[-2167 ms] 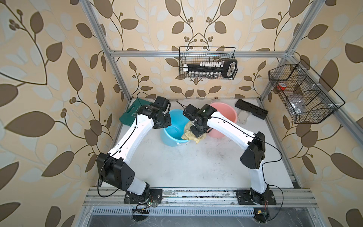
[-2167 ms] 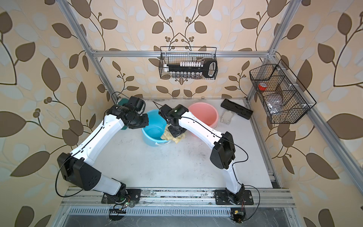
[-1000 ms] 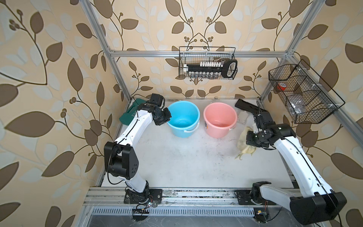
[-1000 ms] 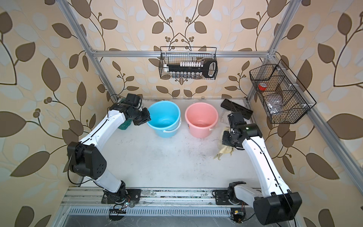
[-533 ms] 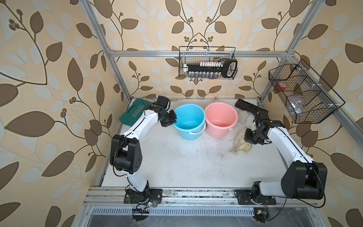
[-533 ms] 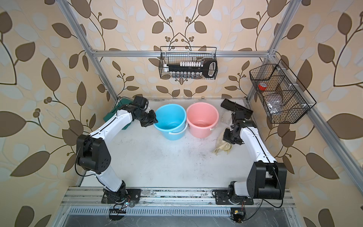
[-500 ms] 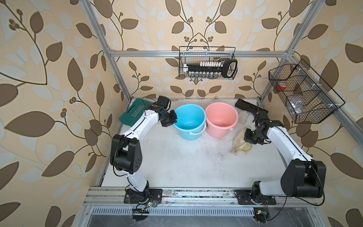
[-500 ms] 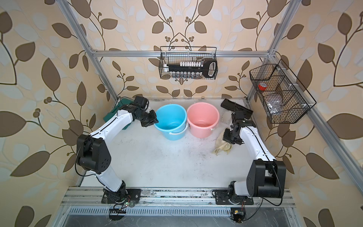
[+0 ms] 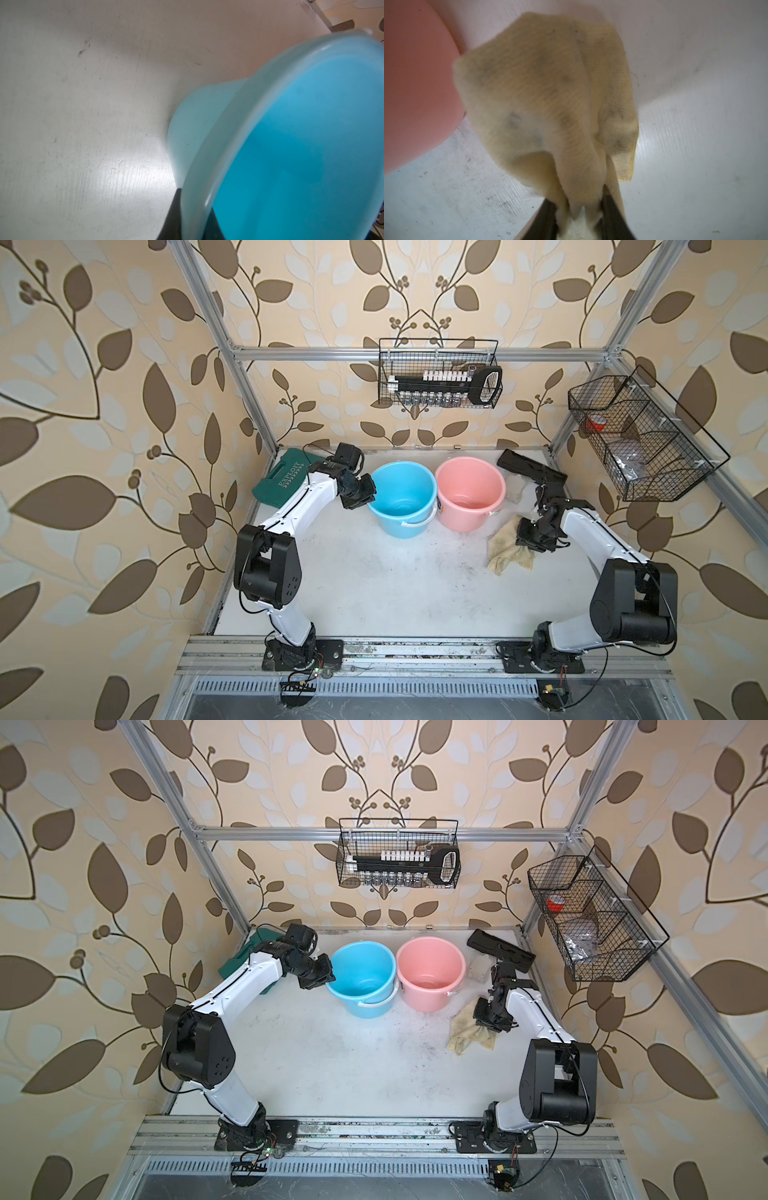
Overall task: Wipe the inside of the bucket with a cloth
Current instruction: Place the cleaning item at the center of the board.
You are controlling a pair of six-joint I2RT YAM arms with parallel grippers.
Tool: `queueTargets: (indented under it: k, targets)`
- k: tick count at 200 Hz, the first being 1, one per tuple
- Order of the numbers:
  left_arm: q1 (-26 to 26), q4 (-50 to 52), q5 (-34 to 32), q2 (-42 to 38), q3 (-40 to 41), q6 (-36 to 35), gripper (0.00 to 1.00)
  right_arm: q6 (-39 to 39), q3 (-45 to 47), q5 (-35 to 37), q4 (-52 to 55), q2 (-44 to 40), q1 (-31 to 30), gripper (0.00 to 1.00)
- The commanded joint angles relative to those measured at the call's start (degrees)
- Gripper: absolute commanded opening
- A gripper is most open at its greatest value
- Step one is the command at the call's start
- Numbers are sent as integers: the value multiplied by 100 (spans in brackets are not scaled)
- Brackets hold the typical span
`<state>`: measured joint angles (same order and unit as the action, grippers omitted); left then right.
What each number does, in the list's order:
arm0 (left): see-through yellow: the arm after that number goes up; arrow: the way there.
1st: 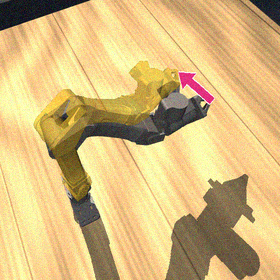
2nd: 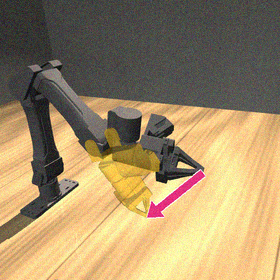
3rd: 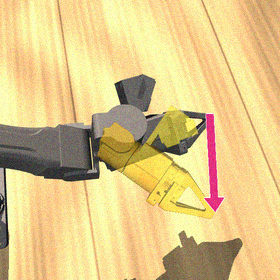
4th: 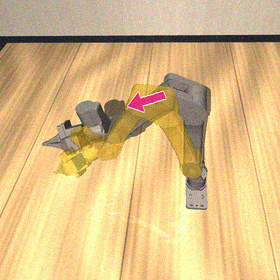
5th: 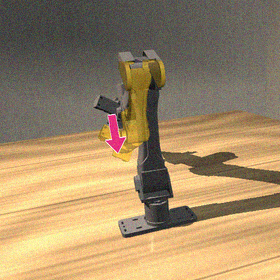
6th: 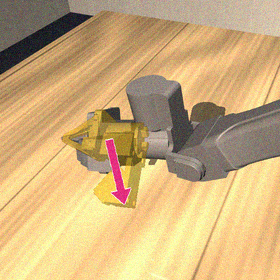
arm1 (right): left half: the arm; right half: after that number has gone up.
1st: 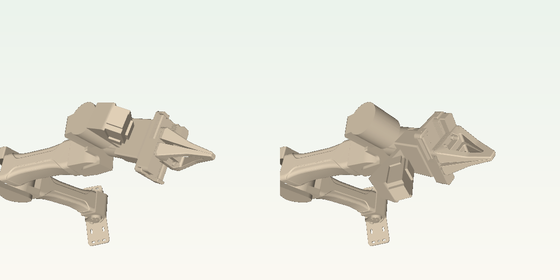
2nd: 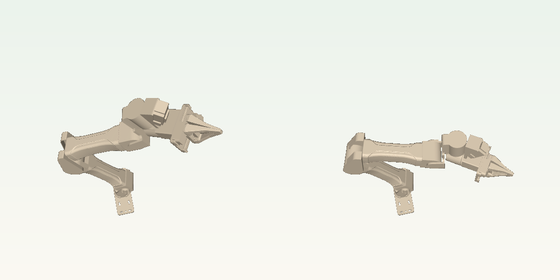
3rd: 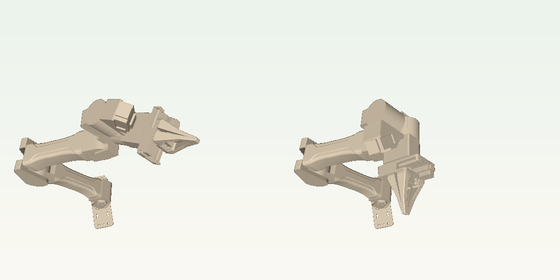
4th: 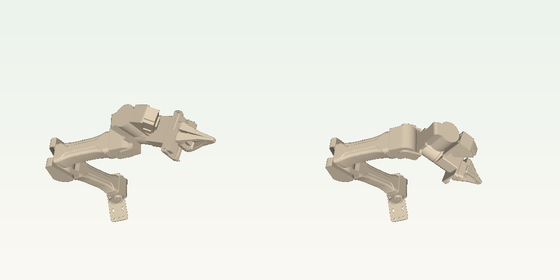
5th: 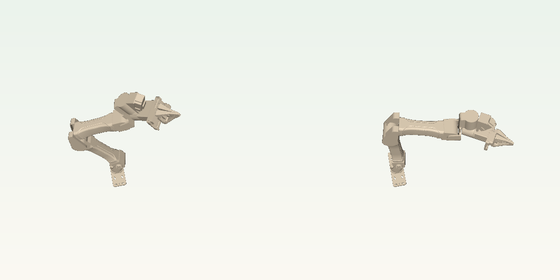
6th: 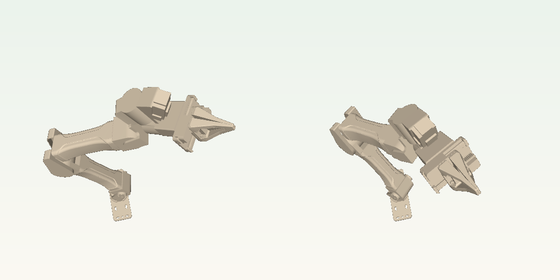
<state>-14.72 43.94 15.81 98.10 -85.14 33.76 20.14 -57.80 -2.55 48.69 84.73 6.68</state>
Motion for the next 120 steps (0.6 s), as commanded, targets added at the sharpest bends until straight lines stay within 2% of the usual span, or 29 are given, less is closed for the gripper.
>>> queueTargets:
  k: [1, 23, 36, 46, 50, 54, 57, 60, 72, 94, 102, 107, 110, 114, 120]
  targets:
    - [-64, 293, -198, -158, -187, -212, 4, 29, 67, 51, -26, -94, 18, 46]
    - [-90, 324, -169, -156, -264, -251, 10, 60, 44, 157, 23, -195, 18, 47]
    - [-100, 317, -179, -165, -292, -269, 18, 90, 15, 247, 53, -290, 18, 60]
    - [-100, 312, -183, -204, -309, -277, 21, 115, -2, 293, 60, -399, 21, 64]
    - [-101, 304, -193, -224, -310, -289, 25, 117, -18, 296, 65, -432, 20, 68]
    - [-101, 287, -197, -250, -308, -295, 29, 117, -44, 301, 85, -459, 19, 76]
    - [-101, 270, -192, -266, -302, -305, 32, 111, -58, 312, 100, -477, 19, 94]
    - [-101, 258, -186, -278, -301, -321, 34, 113, -74, 320, 117, -489, 20, 98]
    - [-101, 284, -149, -283, -341, -354, 43, 134, -127, 342, 143, -542, 19, 98]
    - [-103, 349, -166, -304, -398, -383, 48, 178, -228, 364, 167, -621, 24, 98]
    - [-101, 318, -184, -364, -361, -381, 56, 224, -264, 384, 148, -683, 26, 98]
    - [-101, 294, -199, -410, -334, -387, 68, 236, -271, 363, 100, -750, 29, 99]
    - [-101, 279, -210, -436, -328, -377, 73, 236, -279, 338, 71, -786, 29, 99]
    - [-101, 254, -224, -483, -305, -377, 88, 241, -303, 319, 32, -833, 27, 99]
    - [-101, 196, -270, -566, -264, -378, 96, 239, -358, 289, 10, -876, 27, 99]
